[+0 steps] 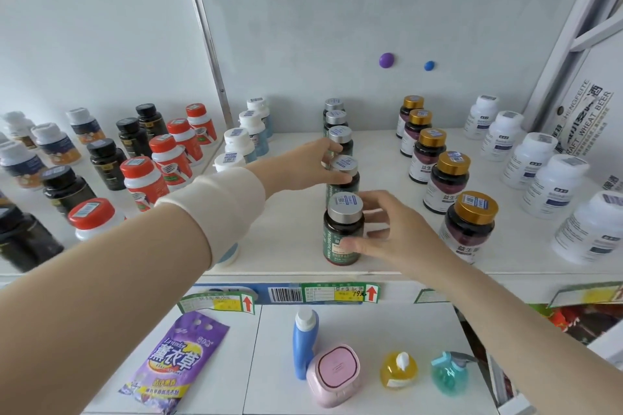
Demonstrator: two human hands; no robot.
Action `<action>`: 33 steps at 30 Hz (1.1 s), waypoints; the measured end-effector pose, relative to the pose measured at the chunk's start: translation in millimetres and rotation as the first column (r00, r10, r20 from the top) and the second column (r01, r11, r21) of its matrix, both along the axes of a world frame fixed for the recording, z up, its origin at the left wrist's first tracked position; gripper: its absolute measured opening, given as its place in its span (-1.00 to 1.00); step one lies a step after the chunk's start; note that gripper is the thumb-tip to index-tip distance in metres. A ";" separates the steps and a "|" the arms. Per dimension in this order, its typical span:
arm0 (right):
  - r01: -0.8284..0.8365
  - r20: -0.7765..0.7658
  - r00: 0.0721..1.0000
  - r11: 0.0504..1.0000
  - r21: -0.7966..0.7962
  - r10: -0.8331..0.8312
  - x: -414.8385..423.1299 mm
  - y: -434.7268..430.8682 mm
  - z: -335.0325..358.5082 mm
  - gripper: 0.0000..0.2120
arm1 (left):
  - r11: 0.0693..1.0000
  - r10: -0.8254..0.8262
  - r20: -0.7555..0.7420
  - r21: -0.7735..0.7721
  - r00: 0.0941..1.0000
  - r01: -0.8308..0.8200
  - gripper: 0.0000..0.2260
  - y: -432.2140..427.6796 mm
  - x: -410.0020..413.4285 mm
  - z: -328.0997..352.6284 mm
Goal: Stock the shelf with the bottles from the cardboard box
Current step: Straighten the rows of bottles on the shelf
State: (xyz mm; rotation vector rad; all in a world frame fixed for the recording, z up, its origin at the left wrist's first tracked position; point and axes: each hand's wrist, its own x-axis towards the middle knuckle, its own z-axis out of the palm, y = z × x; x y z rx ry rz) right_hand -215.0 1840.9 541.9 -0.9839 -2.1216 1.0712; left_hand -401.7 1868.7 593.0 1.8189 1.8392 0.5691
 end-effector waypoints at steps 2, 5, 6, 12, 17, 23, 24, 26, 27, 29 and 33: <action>-0.026 -0.015 1.000 0.999 0.027 0.026 2.7 5.3 16.4 -0.42 | 1.000 0.002 -0.014 -0.015 1.000 -0.002 -0.46 -3.5 -5.2 10.1; -0.044 -0.012 0.999 0.994 0.098 0.045 2.4 16.2 45.6 -0.47 | 1.000 0.010 -0.071 -0.016 0.997 -0.012 -0.53 -11.8 -16.9 30.7; -0.049 0.012 0.999 0.989 0.139 0.048 0.8 20.1 55.0 -0.47 | 1.000 0.013 -0.104 -0.012 0.995 -0.014 -0.55 -15.1 -21.7 38.6; -0.090 0.276 0.961 0.941 0.325 -0.004 -23.0 36.7 94.4 -0.48 | 0.999 0.023 -0.361 0.045 0.932 -0.007 -0.63 -41.9 -55.9 76.1; -0.209 0.538 0.837 0.848 0.488 -0.103 -55.8 27.3 106.4 -0.48 | 0.999 -0.030 -0.550 0.020 0.835 0.048 -0.67 -61.7 -91.6 84.7; -0.185 0.512 0.853 0.856 0.483 -0.104 -95.2 -8.7 93.3 -0.46 | 0.994 -0.069 -0.459 0.044 0.886 0.100 -0.62 -60.1 -138.8 67.1; -0.141 0.434 0.897 0.881 0.452 -0.079 -100.6 -16.8 86.4 -0.47 | 0.994 -0.063 -0.387 0.057 0.920 0.093 -0.59 -58.3 -144.1 60.8; -0.052 0.247 0.968 0.938 0.343 -0.037 -109.9 -33.3 69.4 -0.46 | 0.996 -0.059 -0.232 0.057 0.971 0.074 -0.53 -55.2 -150.1 45.3; -0.024 0.180 0.983 0.959 0.282 -0.028 -114.0 -41.8 59.7 -0.46 | 0.997 -0.060 -0.177 0.045 0.982 0.068 -0.49 -54.1 -151.4 36.8; 0.010 0.097 0.995 0.985 0.171 -0.027 -121.0 -56.3 38.7 -0.46 | 0.998 -0.057 -0.140 0.023 0.988 0.060 -0.42 -52.1 -152.3 20.2; 0.039 -0.012 0.999 0.999 0.018 -0.039 -139.7 -73.1 2.4 -0.43 | 0.997 -0.026 -0.134 0.071 0.991 0.036 -0.38 -48.0 -152.4 -0.1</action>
